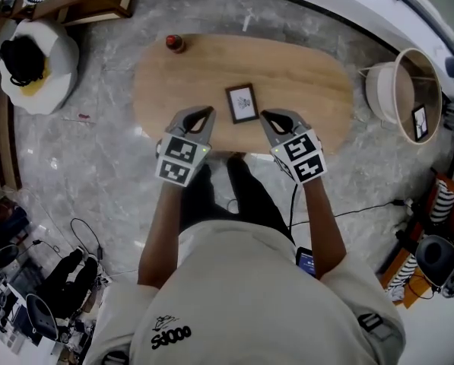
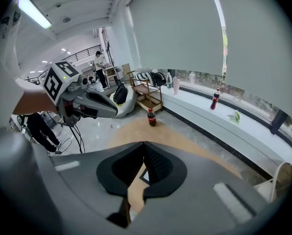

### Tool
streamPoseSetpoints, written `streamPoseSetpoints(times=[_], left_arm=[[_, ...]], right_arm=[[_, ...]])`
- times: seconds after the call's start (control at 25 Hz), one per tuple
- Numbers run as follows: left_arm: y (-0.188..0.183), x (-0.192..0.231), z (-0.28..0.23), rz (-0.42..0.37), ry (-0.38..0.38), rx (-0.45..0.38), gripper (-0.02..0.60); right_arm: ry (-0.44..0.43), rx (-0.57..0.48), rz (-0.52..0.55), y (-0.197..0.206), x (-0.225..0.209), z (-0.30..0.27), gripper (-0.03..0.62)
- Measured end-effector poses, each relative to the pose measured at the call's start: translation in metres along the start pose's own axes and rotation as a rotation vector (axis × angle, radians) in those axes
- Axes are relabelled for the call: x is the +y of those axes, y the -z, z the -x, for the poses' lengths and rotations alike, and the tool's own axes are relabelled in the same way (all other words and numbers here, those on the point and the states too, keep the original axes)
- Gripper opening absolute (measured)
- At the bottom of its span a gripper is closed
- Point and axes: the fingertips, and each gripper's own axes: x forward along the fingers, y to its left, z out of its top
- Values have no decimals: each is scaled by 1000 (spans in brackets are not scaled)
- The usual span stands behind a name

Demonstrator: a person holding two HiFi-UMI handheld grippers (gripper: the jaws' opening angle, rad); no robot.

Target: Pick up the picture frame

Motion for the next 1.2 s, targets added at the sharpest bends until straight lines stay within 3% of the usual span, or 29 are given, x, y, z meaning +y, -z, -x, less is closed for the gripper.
streamPoseSetpoints(times=[0.72, 1.2], left_arm=[[64, 13, -71, 124, 25, 84, 12], [114, 12, -108, 175, 34, 162, 12]], right_arm=[[-146, 123, 30, 64, -8, -115, 9], [-220, 232, 45, 130, -4, -156, 46]])
